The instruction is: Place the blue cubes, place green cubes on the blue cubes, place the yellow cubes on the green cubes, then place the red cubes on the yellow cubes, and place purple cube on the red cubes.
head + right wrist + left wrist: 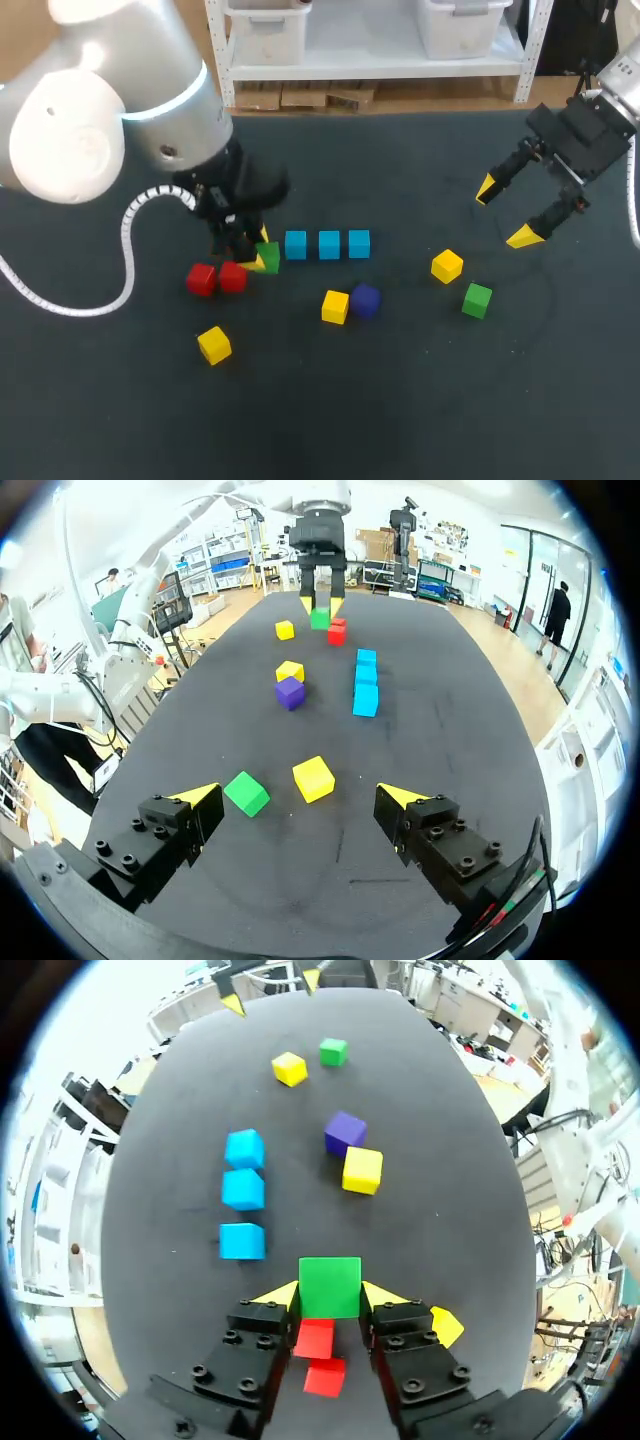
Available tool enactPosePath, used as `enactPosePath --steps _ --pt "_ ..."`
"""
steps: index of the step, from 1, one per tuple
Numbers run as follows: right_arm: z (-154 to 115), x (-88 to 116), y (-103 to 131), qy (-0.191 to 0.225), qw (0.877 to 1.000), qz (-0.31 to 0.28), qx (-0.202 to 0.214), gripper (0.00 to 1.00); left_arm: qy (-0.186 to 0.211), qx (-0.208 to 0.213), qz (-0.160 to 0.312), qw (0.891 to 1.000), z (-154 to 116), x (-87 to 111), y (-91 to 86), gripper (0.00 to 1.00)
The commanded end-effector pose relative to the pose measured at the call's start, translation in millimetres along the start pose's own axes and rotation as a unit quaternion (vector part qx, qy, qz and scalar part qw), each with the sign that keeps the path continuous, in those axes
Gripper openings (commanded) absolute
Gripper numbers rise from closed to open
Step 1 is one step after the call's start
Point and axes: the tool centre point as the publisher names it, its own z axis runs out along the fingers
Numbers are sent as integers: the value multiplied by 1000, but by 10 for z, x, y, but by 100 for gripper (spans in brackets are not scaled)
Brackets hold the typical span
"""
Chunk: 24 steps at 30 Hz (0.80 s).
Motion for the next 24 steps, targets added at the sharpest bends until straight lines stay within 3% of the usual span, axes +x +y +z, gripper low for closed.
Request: enactPosePath --steps 1,12,24 --pt "2 2 -5 -1 1000 0 0 100 3 -10 -1 1000 -100 -90 65 0" --pt "2 2 -5 -1 1000 0 0 100 8 -11 9 1000 23 -376 483 0" --pt "2 2 -5 -1 1000 0 0 100 7 0 -8 1000 235 -477 763 0"
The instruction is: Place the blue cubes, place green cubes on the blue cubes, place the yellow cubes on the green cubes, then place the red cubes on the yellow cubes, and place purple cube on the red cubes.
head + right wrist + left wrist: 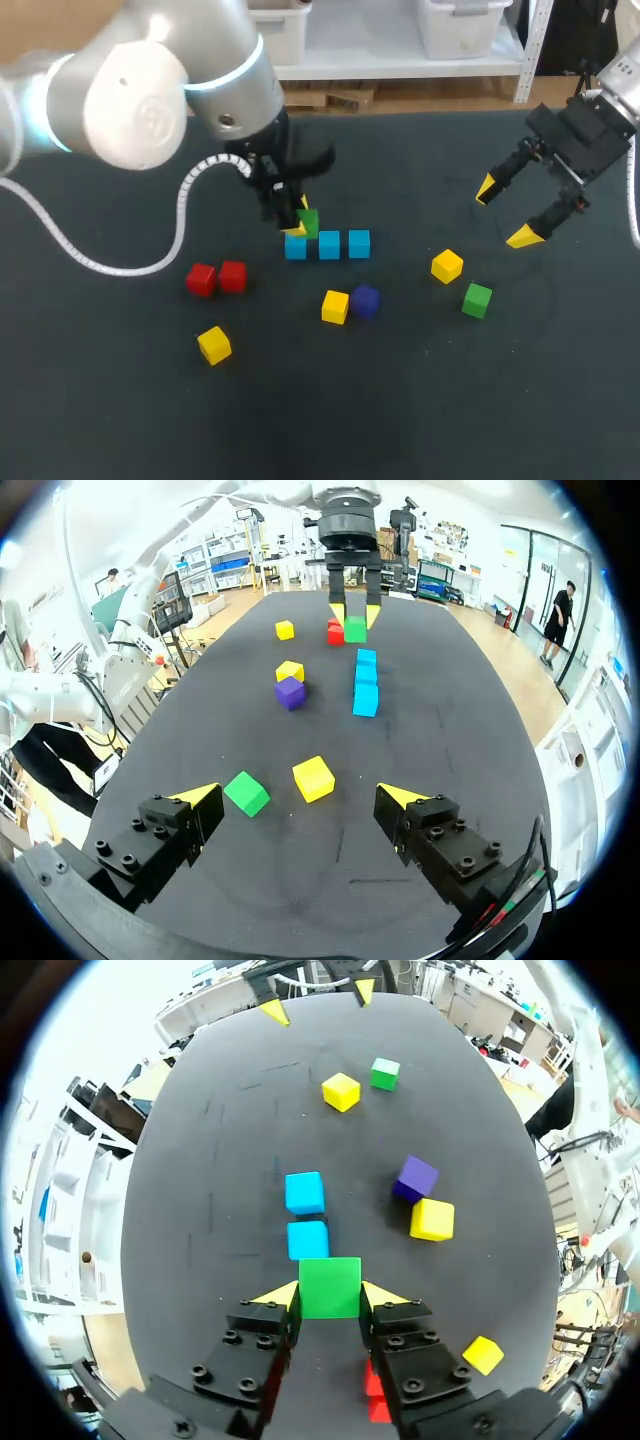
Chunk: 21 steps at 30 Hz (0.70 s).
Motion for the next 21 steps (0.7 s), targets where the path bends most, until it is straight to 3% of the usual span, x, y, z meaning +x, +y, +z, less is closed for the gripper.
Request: enactPosePath --steps 1,21 --pt "2 2 -6 -1 1000 0 0 100 2 17 -5 1000 91 -41 146 0" --pt "2 2 -6 -1 1000 0 0 100 13 34 -21 999 258 11 154 0"
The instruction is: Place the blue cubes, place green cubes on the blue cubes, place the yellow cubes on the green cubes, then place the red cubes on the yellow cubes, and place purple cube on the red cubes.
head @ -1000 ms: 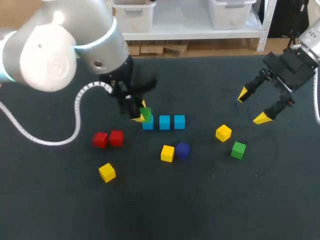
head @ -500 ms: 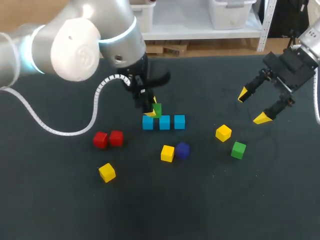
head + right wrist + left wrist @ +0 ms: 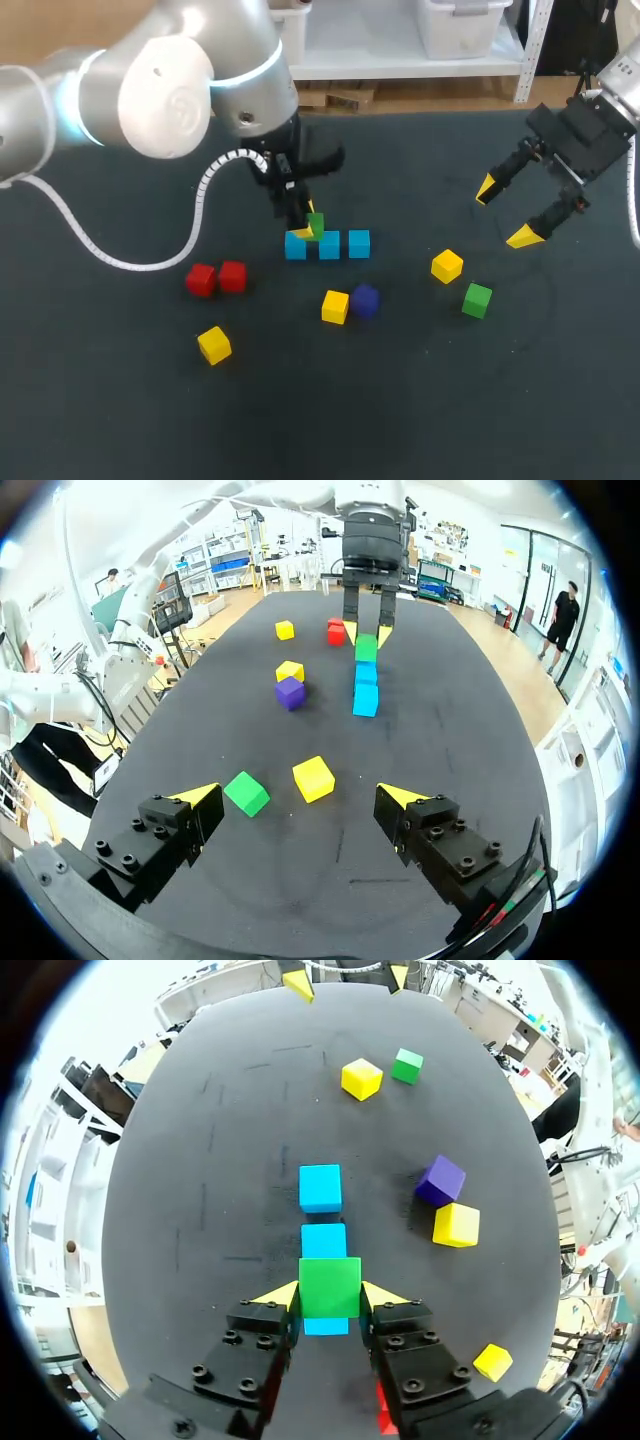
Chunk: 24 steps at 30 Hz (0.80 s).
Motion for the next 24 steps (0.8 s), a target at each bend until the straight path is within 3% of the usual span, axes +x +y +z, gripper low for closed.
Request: enactPosePath --steps 1,24 --pt "2 2 -6 -1 1000 0 0 100 1 4 0 1000 15 -3 29 0" --pt "2 2 -6 -1 1000 0 0 100 4 11 -5 1000 77 34 68 0"
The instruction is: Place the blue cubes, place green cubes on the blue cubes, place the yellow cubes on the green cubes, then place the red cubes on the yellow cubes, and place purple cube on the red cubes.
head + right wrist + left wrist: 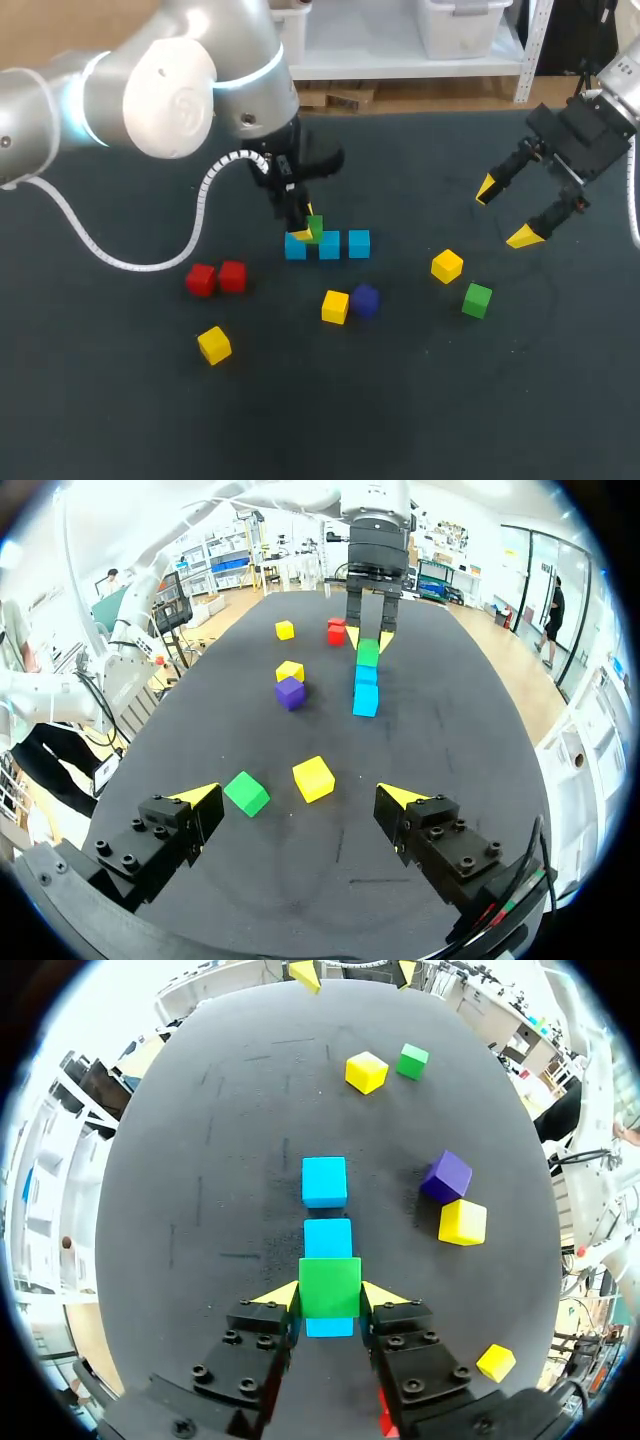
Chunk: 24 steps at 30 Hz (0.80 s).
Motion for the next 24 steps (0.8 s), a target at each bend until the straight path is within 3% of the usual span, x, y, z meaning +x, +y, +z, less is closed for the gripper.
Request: enactPosePath --steps 1,24 --pt "2 2 -6 -1 1000 0 0 100 1 3 2 1000 6 -3 36 0" --pt "2 2 -6 -1 1000 0 0 100 -1 8 0 1000 22 13 39 0"
